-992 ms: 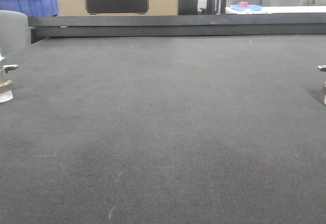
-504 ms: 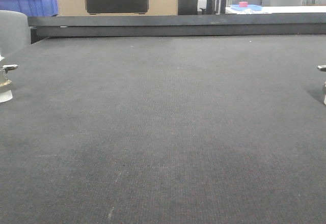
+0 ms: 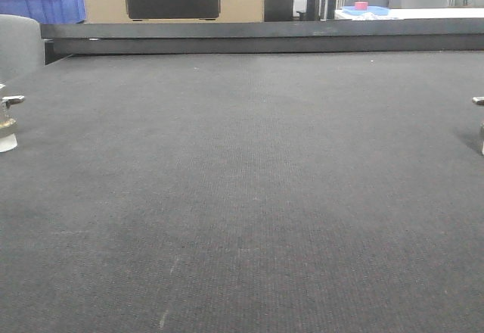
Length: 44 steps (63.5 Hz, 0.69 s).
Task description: Place valve from conveyor to right shelf box
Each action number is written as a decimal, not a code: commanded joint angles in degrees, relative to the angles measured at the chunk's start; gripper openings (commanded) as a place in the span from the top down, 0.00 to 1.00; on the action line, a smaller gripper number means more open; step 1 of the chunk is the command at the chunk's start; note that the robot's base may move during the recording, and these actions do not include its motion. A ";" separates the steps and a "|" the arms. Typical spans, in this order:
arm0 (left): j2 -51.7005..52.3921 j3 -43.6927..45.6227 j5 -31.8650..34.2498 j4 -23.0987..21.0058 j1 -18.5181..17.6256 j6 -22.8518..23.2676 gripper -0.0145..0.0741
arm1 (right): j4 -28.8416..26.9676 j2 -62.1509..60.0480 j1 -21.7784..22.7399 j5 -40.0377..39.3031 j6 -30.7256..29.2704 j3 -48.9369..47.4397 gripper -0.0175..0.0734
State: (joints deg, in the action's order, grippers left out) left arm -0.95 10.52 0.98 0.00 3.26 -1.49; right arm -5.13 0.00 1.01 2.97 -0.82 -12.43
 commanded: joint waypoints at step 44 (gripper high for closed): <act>-44.40 52.19 -43.37 -1.59 -5.28 0.28 0.17 | 5.13 41.44 -0.08 28.22 -0.09 -42.54 0.19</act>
State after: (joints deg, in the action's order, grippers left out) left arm -41.71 58.87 -38.02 -1.09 -0.38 -1.49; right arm -0.88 35.55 1.01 22.99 -0.82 -48.76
